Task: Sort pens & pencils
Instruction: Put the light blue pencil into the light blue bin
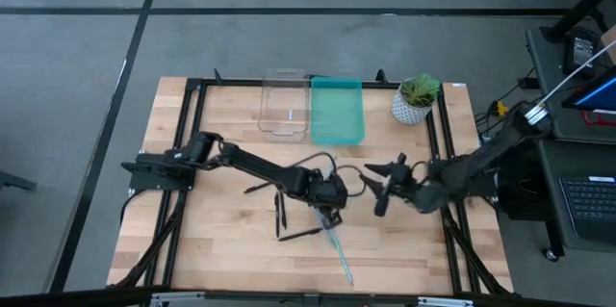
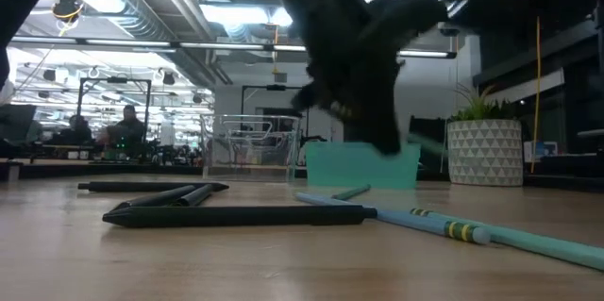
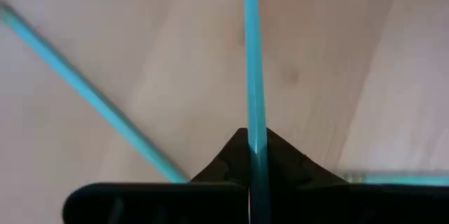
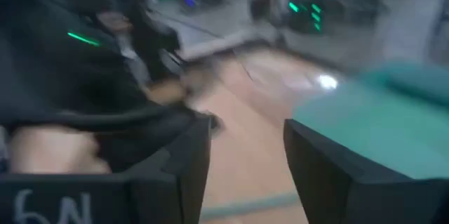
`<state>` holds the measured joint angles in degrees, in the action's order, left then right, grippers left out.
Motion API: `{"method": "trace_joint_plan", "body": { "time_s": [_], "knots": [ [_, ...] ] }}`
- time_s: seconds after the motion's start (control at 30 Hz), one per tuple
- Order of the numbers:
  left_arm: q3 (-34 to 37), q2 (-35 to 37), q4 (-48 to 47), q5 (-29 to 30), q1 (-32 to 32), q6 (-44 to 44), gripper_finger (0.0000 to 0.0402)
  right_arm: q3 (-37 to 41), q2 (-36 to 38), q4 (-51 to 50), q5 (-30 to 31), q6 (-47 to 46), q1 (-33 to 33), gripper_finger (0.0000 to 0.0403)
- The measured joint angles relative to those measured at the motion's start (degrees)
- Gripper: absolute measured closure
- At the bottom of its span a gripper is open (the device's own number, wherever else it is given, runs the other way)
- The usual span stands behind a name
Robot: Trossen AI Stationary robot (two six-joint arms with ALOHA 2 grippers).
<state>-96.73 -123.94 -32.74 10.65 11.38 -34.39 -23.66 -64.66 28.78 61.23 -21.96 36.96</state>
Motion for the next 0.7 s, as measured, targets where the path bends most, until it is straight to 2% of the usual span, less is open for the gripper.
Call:
{"method": "trace_joint_plan", "body": {
  "time_s": [0.17,0.33,0.5,0.7],
  "knots": [
    [-0.04,6.99,-3.08,6.18,-2.83,3.23,0.0393,-1.16,9.2,-0.52,-1.02,8.47,2.82,0.0219],
    [-0.25,11.28,-1.97,12.4,-8.48,3.32,0.0393,-1.23,12.92,-0.16,-2.27,10.17,3.93,0.0219],
    [-0.03,9.85,-0.73,12.69,-17.0,2.78,0.0393,-1.23,13.26,-0.47,-4.36,10.71,3.95,0.0219],
    [0.0,7.86,2.06,11.37,-25.48,-2.23,0.0393,-1.23,13.07,-1.13,-4.36,10.52,3.92,0.0219]
  ]
}}
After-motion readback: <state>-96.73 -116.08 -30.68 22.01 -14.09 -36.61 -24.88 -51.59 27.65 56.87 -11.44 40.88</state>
